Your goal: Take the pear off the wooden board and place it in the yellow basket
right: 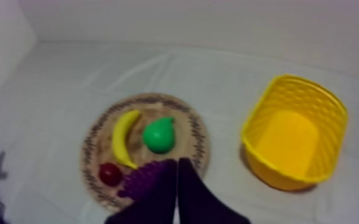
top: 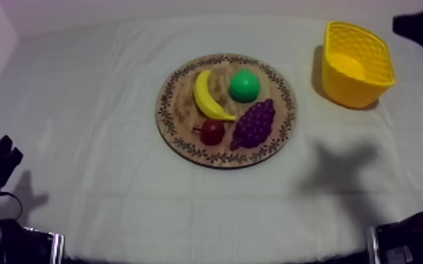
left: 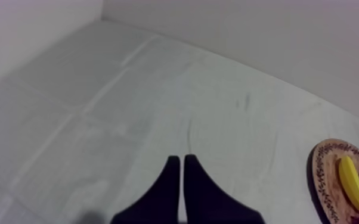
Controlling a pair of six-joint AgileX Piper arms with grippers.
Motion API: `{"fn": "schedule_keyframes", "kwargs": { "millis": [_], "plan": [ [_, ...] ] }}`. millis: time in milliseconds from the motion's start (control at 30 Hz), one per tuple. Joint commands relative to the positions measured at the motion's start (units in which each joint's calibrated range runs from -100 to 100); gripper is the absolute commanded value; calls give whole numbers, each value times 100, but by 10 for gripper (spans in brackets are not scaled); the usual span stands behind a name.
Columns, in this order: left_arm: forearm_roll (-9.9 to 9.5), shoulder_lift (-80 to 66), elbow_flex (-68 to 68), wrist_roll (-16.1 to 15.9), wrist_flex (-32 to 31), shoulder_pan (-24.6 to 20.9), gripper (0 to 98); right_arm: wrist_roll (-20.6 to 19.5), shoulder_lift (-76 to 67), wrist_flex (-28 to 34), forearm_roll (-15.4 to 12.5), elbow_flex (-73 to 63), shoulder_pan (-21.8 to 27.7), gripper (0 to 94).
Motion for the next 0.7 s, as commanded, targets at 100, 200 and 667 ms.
{"fn": "schedule_keyframes", "kwargs": {
  "millis": [100, 200, 667],
  "plan": [
    [0, -4, 0, 0, 2, -3, 1, -292, 901, -127, 20, -579, -446, 7],
    [0, -4, 0, 0, 2, -3, 1, -492, 1348, -334, 88, -585, -619, 7],
    [0, -4, 0, 0, 2, -3, 1, -1005, 3487, -1383, 247, -359, -897, 7]
  ]
}}
